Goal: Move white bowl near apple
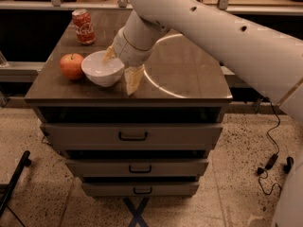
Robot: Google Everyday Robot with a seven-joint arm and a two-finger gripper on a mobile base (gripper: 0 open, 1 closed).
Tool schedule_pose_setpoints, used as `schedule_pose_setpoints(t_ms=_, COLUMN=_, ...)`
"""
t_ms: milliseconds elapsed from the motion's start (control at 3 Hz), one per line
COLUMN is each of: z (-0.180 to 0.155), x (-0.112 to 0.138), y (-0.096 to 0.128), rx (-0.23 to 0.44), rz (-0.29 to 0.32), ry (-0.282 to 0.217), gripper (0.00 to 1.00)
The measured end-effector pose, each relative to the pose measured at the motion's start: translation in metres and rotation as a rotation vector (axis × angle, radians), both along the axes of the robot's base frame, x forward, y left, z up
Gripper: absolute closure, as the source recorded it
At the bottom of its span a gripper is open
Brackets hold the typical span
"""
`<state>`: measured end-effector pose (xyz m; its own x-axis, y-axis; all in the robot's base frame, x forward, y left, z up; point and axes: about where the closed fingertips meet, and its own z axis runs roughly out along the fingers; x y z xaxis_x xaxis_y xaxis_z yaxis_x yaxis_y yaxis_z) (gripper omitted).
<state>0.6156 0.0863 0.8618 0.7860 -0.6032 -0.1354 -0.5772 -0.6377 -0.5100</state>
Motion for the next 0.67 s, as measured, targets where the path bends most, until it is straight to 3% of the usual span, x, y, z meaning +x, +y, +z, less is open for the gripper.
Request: schedule_pose_setpoints(t_ms=667, z=0.045, x=0.0, y=-0.022, rx=0.045, rz=-0.085, ry=0.034, gripper=0.0)
